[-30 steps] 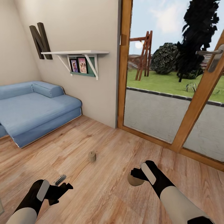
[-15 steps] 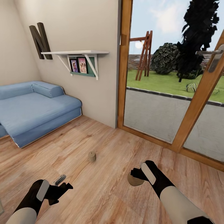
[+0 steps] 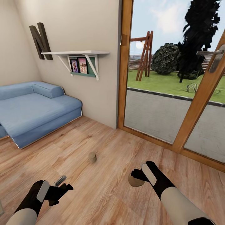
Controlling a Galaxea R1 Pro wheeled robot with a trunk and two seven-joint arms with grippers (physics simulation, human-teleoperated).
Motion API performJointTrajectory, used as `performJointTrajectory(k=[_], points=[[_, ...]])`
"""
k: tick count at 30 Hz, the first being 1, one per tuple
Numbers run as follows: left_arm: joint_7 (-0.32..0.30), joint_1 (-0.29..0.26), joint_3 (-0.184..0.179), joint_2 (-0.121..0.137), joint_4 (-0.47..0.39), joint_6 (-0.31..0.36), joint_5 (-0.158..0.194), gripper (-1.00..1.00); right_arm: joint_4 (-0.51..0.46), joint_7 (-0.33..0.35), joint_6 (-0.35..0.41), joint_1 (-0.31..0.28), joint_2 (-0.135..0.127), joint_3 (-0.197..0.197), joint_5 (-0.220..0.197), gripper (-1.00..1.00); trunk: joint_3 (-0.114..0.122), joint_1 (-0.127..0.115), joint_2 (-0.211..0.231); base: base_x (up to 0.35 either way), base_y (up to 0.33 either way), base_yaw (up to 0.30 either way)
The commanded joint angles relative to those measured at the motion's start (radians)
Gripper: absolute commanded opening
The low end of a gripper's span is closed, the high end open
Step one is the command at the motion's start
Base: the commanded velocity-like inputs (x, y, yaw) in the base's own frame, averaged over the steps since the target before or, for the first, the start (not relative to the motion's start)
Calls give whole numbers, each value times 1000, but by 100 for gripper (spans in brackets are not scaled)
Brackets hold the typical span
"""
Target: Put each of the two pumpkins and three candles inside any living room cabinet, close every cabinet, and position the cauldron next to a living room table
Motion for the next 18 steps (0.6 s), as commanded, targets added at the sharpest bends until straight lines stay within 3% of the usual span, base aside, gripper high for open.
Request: performJointTrajectory(k=[1,10,18], points=[[0,0,0,0,0,0,0,100,0,0,0,0,0,0,0,-100,0,0,0,0,0,0],[1,0,-1,-1,0,0,0,100,0,0,0,0,0,0,0,-100,0,0,0,9,0,0],[2,0,-2,-2,0,-1,0,100,0,0,0,0,0,0,0,-100,0,0,0,224,1,0]])
